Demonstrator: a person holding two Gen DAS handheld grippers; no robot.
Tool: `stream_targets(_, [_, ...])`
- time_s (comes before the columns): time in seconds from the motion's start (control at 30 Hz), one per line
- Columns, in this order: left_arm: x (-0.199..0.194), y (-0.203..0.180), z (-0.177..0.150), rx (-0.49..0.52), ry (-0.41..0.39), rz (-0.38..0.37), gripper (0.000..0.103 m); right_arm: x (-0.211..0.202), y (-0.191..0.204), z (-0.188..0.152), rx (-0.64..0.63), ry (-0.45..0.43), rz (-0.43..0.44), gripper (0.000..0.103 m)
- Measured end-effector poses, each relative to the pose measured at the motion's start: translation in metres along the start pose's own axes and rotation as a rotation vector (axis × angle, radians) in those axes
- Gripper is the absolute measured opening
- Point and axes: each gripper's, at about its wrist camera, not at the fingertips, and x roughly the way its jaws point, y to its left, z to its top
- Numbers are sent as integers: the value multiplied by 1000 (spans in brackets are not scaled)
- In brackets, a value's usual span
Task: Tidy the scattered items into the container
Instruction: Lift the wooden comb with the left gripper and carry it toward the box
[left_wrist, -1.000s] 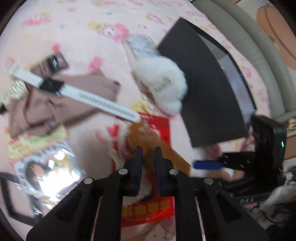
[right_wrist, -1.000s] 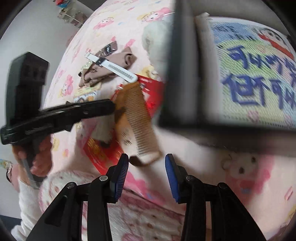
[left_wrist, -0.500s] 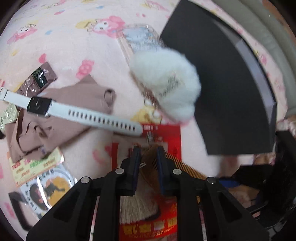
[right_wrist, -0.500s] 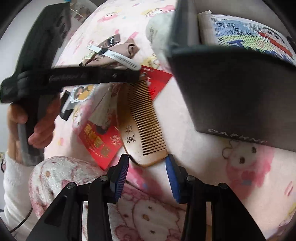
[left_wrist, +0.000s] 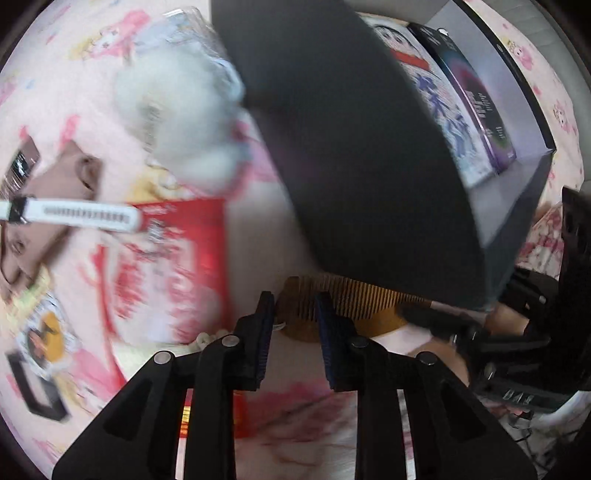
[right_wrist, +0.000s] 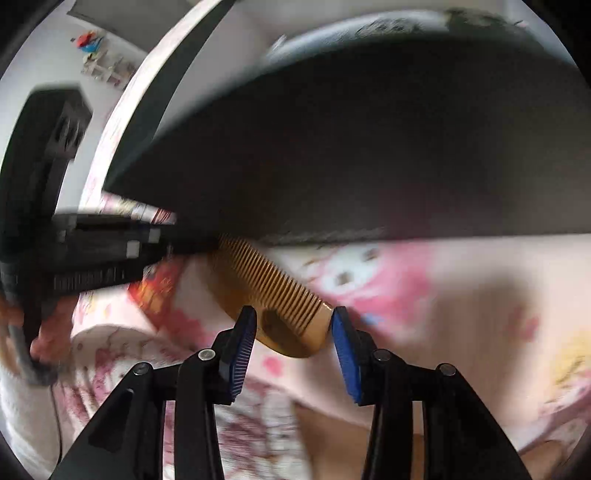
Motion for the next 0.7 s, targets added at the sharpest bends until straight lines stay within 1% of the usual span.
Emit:
stream_targets(0.07, [5, -9, -6, -34, -4, -27, 22, -12, -13, 1, 20, -34, -12, 40])
stream_targets(0.2, [10, -22, -18, -116, -38, -111, 22, -31, -34, 2, 26, -91, -39, 40])
stream_targets(0.27, [7, -19, -24, -174, -78, -148, 22, -37, -47, 3, 28, -88, -23, 40])
stream_targets(0.33, [2, -7, -33, -273, -142, -130, 22, -41, -60, 3, 37, -79, -16, 40])
stream_targets(0.37, [1, -2, -37, -316, -161, -138, 22, -41, -63, 2, 39, -83, -35, 40])
stream_targets(0.4, [2, 3, -42, -364, -179, -167, 22, -38, -65, 2, 47, -89, -54, 40])
stream_targets(0.43, [4, 4, -45, -383, -186, -194, 22, -35, -68, 2, 70, -96, -73, 40])
stream_targets(0.47, [6, 5, -47, -397, -197, -208, 22, -33, -73, 1, 99, -101, -70, 40])
stream_targets(0.53, [7, 5, -49, -425, -220, -186, 22, -25, -76, -3, 114, -88, -36, 40])
stream_targets(0.6, [10, 6, -49, -447, -229, -161, 22, -19, -75, -5, 100, -83, -32, 40])
stream_targets(0.67, [17, 5, -47, -461, -204, -127, 22, -15, -72, -5, 92, -87, -22, 40])
stream_targets(0.7, [21, 3, -46, -450, -188, -152, 22, -13, -72, -5, 91, -85, -13, 40])
